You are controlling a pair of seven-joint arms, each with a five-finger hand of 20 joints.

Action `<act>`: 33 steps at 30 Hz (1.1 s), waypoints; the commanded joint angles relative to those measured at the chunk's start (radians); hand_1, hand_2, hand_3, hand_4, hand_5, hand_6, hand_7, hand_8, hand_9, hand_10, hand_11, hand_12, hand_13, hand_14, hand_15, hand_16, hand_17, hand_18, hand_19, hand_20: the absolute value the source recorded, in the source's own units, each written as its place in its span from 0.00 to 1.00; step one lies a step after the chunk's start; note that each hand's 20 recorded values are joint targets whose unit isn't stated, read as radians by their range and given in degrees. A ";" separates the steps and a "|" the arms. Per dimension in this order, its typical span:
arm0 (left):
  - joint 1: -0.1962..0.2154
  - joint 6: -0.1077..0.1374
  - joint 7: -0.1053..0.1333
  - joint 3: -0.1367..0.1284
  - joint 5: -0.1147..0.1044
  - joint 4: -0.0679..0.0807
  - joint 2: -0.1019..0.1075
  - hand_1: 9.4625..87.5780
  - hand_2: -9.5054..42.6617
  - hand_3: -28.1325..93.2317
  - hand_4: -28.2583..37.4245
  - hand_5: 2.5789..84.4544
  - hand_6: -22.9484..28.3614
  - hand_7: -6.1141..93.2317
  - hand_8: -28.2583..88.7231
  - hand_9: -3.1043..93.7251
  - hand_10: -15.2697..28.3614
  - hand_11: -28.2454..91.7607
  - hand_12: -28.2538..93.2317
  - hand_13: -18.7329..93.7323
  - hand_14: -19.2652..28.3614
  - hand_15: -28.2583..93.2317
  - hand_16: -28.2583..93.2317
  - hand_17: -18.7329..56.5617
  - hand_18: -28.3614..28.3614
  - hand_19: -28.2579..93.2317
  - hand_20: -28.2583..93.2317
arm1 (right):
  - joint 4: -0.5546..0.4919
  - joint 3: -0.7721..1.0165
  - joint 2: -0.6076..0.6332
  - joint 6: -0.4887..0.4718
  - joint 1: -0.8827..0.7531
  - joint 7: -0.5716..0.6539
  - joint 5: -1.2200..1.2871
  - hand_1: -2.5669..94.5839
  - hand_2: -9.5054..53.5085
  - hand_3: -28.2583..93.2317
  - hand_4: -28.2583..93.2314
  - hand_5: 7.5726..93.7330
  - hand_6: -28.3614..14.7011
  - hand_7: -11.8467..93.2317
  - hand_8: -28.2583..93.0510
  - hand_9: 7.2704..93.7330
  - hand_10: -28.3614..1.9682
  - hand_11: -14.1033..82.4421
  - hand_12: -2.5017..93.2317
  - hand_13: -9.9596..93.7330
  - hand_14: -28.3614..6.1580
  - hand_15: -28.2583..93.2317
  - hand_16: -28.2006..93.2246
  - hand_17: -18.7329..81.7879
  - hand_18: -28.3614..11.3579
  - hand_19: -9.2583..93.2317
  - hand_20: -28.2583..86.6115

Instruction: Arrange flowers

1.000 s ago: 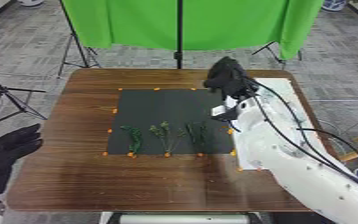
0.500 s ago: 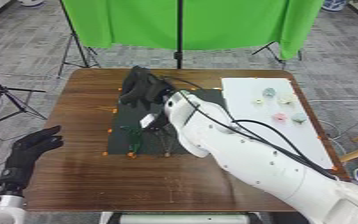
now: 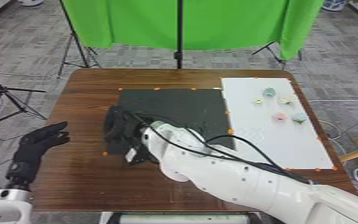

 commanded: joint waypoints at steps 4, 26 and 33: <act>-0.011 -0.024 0.005 0.014 0.005 0.009 0.006 0.35 0.27 0.79 0.22 0.55 0.55 0.20 0.19 0.52 0.68 0.44 0.33 0.53 0.80 0.46 0.22 0.42 0.75 0.39 0.43 | 0.046 -0.038 -0.026 0.080 0.036 0.036 -0.075 0.66 0.00 0.72 0.10 0.79 0.66 0.38 0.30 0.96 0.67 0.21 0.41 1.00 0.83 0.71 0.50 0.86 0.47 1.00 0.71; -0.011 0.157 -0.135 0.154 0.062 -0.127 0.034 0.34 0.24 0.78 0.22 0.54 0.55 0.19 0.19 0.51 0.68 0.43 0.34 0.53 0.81 0.46 0.22 0.41 0.75 0.38 0.42 | -0.066 -0.191 0.053 0.183 0.113 0.254 -0.203 0.61 0.00 0.73 0.10 0.70 0.72 0.32 0.26 0.91 0.65 0.21 0.43 0.99 0.81 0.69 0.53 0.84 0.44 1.00 0.71; 0.037 0.153 -0.121 0.105 0.042 -0.146 0.012 0.33 0.23 0.78 0.22 0.54 0.55 0.19 0.19 0.51 0.68 0.43 0.34 0.53 0.80 0.46 0.22 0.41 0.75 0.38 0.42 | -0.088 -0.220 0.065 0.165 0.124 0.295 -0.196 0.61 0.00 0.72 0.10 0.69 0.73 0.31 0.25 0.91 0.65 0.23 0.46 0.99 0.81 0.69 0.53 0.84 0.44 1.00 0.71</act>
